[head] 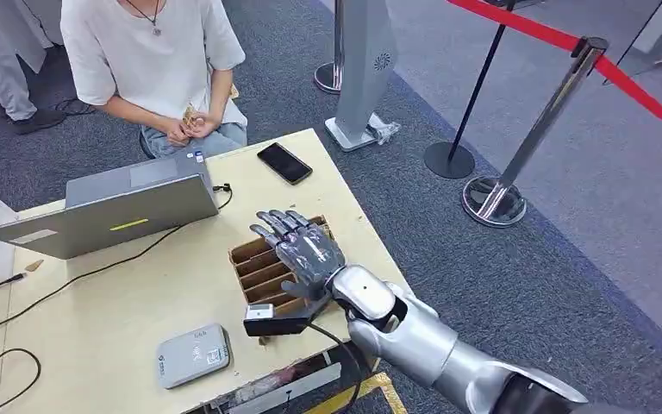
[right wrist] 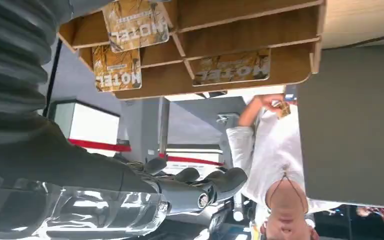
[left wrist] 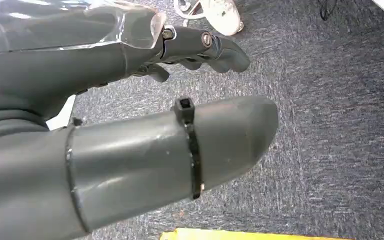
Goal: Pass the card to the sensor for recognition and then transmit it.
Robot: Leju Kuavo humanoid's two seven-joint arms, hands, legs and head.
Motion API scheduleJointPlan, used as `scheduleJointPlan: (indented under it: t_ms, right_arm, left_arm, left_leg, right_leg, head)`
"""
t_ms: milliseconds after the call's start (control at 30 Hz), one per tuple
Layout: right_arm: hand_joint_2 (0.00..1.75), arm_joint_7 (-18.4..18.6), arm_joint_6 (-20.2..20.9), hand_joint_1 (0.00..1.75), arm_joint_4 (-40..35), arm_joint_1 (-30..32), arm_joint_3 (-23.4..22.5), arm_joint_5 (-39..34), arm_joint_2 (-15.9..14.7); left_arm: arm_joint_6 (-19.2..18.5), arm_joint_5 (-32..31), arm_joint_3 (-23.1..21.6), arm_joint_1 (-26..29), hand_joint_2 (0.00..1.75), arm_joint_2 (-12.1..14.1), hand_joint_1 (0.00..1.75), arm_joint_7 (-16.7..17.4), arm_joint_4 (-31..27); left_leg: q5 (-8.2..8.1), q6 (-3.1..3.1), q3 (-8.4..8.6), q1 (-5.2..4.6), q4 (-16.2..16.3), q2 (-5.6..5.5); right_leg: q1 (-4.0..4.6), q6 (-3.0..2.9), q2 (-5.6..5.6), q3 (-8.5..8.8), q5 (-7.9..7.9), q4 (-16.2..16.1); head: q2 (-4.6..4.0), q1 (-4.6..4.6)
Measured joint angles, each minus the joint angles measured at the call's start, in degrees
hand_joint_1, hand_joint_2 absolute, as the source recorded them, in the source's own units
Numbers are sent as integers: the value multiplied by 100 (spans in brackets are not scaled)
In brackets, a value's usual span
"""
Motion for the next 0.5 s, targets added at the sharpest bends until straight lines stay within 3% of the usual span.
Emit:
scheduleJointPlan:
  t_ms: [500]
  right_arm:
    - [175, 223, 253, 0, -4, -142, 68, 61, -72]
  left_arm:
    - [-26, -39, -13, -2, 0, -31, 0, 0, 0]
  left_leg:
    - [0, 0, 0, 0, 0, 0]
  right_leg:
    - [0, 0, 0, 0, 0, 0]
  head:
    - [0, 2]
